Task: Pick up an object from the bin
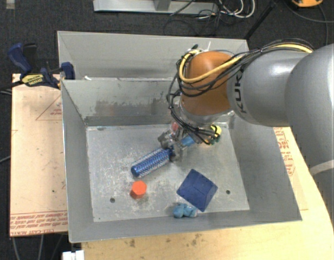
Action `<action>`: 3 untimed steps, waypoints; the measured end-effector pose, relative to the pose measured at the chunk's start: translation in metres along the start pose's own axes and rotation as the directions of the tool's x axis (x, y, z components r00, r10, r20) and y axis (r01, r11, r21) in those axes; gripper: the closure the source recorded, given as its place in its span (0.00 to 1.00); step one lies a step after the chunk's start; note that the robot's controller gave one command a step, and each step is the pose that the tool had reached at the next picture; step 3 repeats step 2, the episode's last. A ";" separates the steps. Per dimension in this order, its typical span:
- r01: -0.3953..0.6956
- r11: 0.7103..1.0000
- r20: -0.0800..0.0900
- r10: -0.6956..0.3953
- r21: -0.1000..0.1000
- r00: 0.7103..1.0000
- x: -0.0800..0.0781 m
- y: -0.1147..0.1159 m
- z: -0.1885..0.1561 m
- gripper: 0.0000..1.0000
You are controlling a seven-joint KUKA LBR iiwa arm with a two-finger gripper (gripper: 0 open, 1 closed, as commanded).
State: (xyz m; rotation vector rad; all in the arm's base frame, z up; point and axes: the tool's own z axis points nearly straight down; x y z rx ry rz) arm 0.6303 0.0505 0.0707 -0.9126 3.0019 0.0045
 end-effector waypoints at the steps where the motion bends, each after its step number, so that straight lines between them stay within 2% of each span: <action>1: -0.001 1.000 0.005 0.001 0.006 1.000 -0.003 0.000 -0.078 1.00; 3: -0.004 1.000 -0.001 0.004 0.002 1.000 -0.004 0.000 -0.090 1.00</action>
Offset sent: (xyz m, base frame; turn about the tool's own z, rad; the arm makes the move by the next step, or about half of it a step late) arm 0.0002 0.0001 0.0730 0.0000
